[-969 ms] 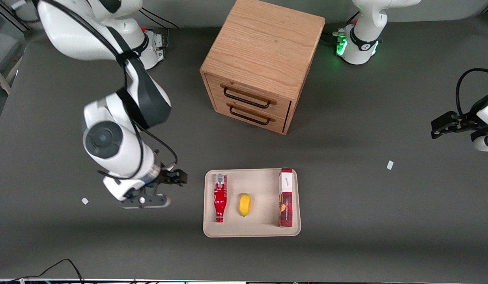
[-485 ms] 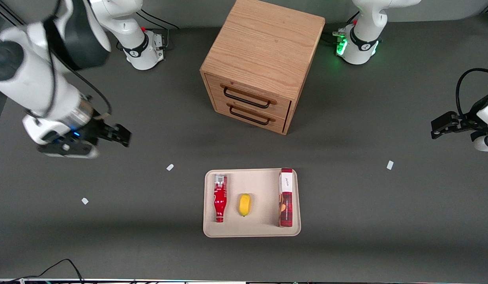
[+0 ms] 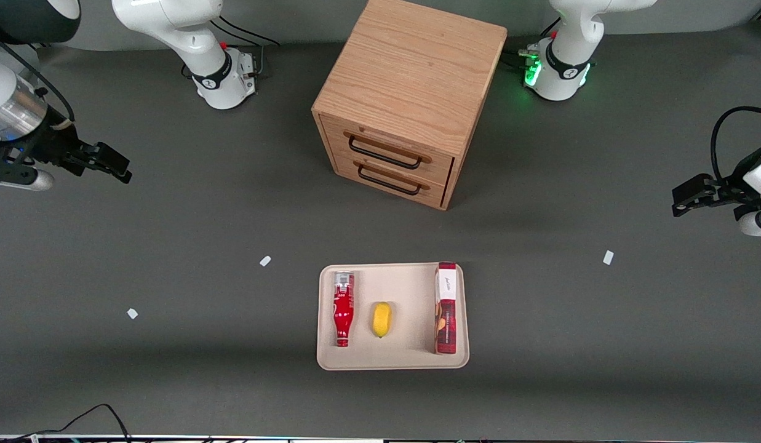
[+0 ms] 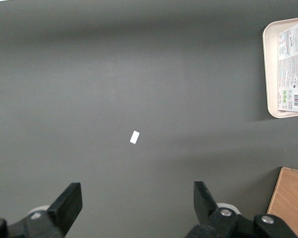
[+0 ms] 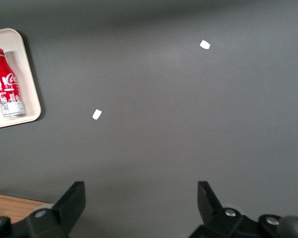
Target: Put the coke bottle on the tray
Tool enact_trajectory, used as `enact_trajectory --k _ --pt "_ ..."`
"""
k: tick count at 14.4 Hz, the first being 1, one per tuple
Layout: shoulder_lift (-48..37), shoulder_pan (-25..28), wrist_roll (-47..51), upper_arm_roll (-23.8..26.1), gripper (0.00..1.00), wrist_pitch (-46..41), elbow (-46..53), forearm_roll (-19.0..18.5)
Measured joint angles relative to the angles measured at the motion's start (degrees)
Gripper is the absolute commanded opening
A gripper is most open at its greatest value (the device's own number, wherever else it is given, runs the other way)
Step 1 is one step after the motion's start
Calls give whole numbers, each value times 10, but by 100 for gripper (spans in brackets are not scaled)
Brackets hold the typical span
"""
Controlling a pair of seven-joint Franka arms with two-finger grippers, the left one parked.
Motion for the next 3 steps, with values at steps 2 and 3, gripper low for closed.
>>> enact_trajectory --k 2,3 --pt "-2 0 0 1 100 1 1 0" --pt "-2 0 0 2 100 1 2 0"
